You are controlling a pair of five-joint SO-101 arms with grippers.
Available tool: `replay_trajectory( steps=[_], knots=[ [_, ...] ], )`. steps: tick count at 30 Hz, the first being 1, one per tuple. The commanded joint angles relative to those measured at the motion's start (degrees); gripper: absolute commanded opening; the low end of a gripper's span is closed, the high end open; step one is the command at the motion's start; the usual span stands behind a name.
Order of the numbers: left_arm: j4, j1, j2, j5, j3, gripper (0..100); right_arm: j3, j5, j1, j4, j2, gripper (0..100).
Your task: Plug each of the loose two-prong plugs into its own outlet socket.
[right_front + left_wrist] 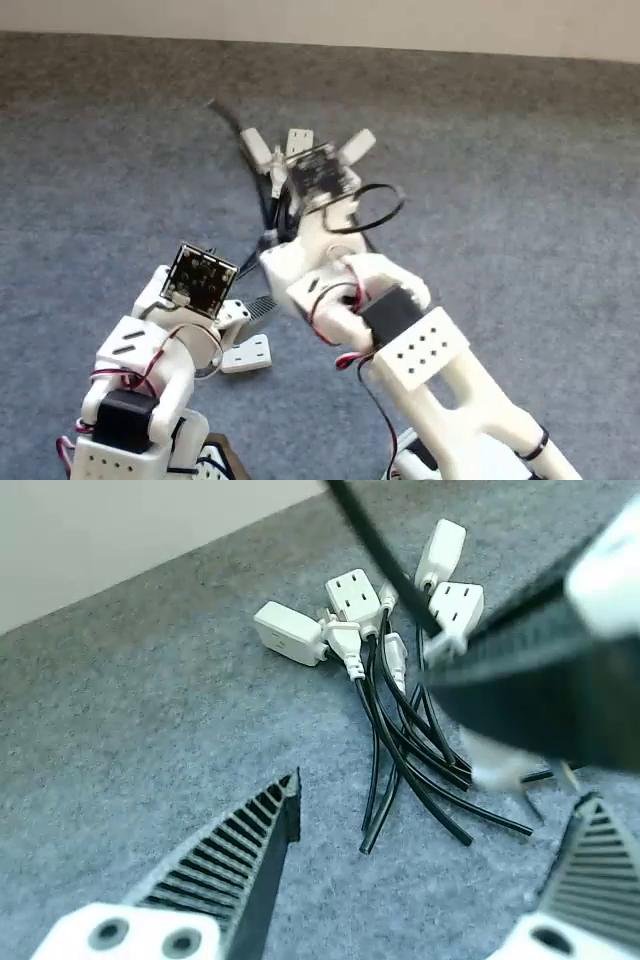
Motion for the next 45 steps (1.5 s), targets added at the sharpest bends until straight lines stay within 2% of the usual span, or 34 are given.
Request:
replay_trajectory(
  steps=[1, 5, 12, 17, 23, 35, 38, 41, 45],
  knots=[
    [-1.49, -0.40, -0.22, 0.44, 0.31, 39, -0.84, 0.79, -3.21, 0.92, -2.15, 0.5],
    [-3.16, -1.27, 0.75, 0.44, 1.10, 39, -1.10, 1.05, -3.65, 2.95, -2.59, 0.5],
    [-11.43, -5.67, 7.87, 0.26, 3.21, 39, -7.96, 4.84, -3.56, 13.85, -2.68, 0.5],
    [-13.36, -5.67, 13.85, 0.26, 1.54, 39, -9.10, 8.44, -3.38, 19.03, -2.68, 0.5],
    [-14.07, -5.76, 14.90, 0.26, 1.54, 39, -9.19, 11.25, -3.21, 23.69, -2.68, 0.5],
    [-13.71, -5.67, 14.81, 0.18, 1.54, 39, -8.84, 11.87, 9.80, 22.29, -0.13, 0.5],
    [-13.71, -5.76, 14.81, 0.18, 1.36, 39, -9.10, 11.69, 10.42, 23.78, 3.47, 0.5],
    [-13.98, -10.15, 15.43, 0.79, -0.66, 39, -9.89, 11.43, 8.48, 27.56, 6.90, 0.5],
    [-13.80, -17.19, 16.31, 5.54, -4.00, 39, -14.11, 9.85, 3.65, 34.07, 11.47, 0.5]
  ],
)
